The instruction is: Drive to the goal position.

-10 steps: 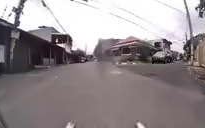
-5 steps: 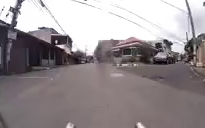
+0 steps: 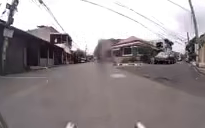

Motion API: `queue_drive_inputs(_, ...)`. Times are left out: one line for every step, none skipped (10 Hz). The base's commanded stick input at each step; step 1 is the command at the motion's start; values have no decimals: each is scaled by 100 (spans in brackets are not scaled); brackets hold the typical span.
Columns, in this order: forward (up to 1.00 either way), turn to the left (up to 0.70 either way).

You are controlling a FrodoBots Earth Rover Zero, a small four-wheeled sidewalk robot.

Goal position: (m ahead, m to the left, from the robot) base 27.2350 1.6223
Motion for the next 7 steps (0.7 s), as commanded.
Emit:
queue_drive_inputs(70,0)
queue_drive_inputs(70,0)
queue_drive_inputs(70,0)
queue_drive_inputs(70,0)
queue_drive_inputs(70,0)
queue_drive_inputs(70,0)
queue_drive_inputs(70,0)
